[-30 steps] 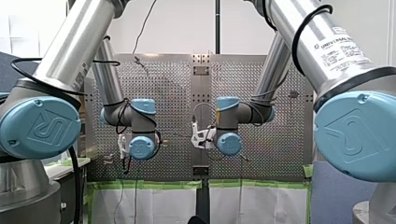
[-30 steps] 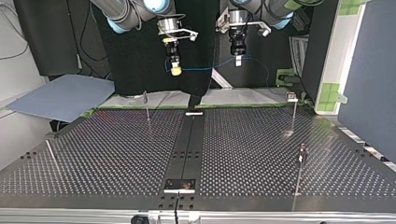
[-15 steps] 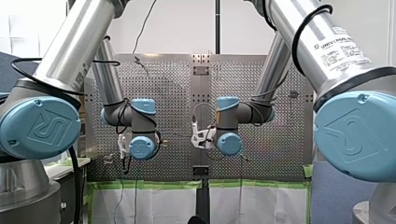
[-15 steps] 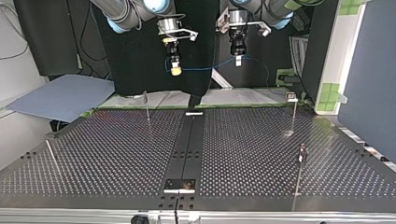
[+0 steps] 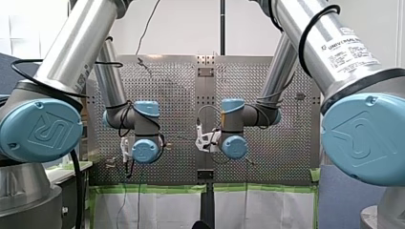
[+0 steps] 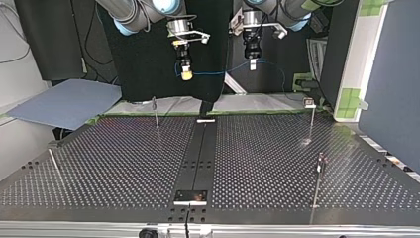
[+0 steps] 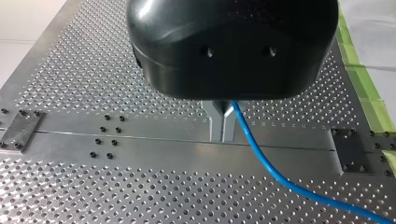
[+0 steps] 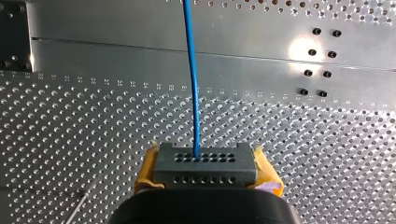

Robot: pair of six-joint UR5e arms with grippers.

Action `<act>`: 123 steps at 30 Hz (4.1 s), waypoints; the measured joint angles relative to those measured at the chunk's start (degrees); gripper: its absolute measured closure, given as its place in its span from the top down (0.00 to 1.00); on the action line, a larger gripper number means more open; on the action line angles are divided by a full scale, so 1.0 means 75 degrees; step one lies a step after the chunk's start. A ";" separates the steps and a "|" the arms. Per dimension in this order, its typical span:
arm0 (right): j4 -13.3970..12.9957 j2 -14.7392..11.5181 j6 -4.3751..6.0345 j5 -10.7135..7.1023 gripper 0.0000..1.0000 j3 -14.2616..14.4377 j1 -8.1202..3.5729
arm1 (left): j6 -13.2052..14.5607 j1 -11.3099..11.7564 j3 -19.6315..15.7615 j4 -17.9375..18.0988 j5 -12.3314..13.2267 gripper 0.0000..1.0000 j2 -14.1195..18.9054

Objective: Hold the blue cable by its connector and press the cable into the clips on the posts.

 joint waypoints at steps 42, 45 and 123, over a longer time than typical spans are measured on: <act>-0.0012 0.0889 -0.0059 0.0035 0.00 0.0128 0.0244 | 0.0093 -0.0200 -0.0082 0.0023 -0.0023 0.00 -0.0666; -0.0012 0.1056 -0.0059 0.0035 0.00 0.0128 0.0246 | 0.0094 -0.0199 -0.0082 0.0023 -0.0023 0.00 -0.0668; 0.2913 -0.1530 0.1529 -0.1015 0.00 -0.2558 0.0252 | -0.1126 0.0835 0.1087 -0.2770 -0.0969 0.00 0.2500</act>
